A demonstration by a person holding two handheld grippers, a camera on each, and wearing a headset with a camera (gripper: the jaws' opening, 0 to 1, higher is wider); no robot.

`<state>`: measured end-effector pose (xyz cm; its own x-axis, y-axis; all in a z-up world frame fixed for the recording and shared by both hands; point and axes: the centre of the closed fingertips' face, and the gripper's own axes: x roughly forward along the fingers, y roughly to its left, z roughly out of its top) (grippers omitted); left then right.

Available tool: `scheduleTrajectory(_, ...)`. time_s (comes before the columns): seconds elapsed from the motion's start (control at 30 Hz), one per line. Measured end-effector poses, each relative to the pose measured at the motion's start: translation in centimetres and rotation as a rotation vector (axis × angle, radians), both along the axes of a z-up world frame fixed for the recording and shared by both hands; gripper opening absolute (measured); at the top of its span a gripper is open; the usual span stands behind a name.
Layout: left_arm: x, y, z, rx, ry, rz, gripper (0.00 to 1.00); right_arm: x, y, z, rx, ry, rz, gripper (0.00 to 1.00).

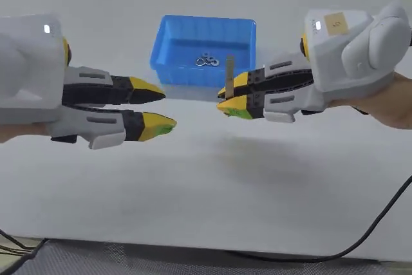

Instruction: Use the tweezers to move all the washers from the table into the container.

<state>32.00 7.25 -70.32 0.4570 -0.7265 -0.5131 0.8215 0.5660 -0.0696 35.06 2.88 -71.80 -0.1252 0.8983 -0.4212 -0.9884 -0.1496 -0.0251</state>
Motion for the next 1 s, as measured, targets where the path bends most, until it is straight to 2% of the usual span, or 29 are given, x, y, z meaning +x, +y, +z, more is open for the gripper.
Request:
scheduleTrajectory(0.2, -0.2, 1.5, 0.1, -0.016, 0.002, 0.041, 0.37, 2.0, 1.0, 2.3, 0.046, -0.015, -0.030, 0.09)
scheduleTrajectory(0.33, -0.2, 2.5, -0.1, -0.023, 0.017, 0.074, 0.44, 3.4, 1.8, 3.8, 0.071, -0.033, -0.052, 0.09)
scheduleTrajectory(0.43, -0.2, 3.1, -0.3, -0.030, 0.020, 0.094, 0.46, 4.5, 2.2, 4.5, 0.085, -0.043, -0.069, 0.09)
scheduleTrajectory(0.5, -0.4, 3.4, -0.6, -0.033, 0.037, 0.103, 0.49, 5.2, 2.6, 4.8, 0.089, -0.051, -0.075, 0.09)
scheduleTrajectory(0.53, -0.4, 3.5, -0.7, -0.035, 0.040, 0.108, 0.50, 6.3, 2.7, 4.6, 0.091, -0.055, -0.082, 0.09)
scheduleTrajectory(0.73, -0.5, 4.4, -1.3, -0.068, 0.096, 0.172, 0.63, 8.9, 3.8, 4.4, 0.105, -0.063, -0.115, 0.09)
scheduleTrajectory(0.9, -0.3, 5.3, -1.7, -0.090, 0.110, 0.220, 0.67, 11.0, 4.7, 2.6, 0.090, -0.065, -0.153, 0.09)
scheduleTrajectory(1.0, -0.3, 5.5, -1.8, -0.115, 0.137, 0.252, 0.76, 11.8, 5.2, 1.4, 0.079, -0.060, -0.168, 0.09)
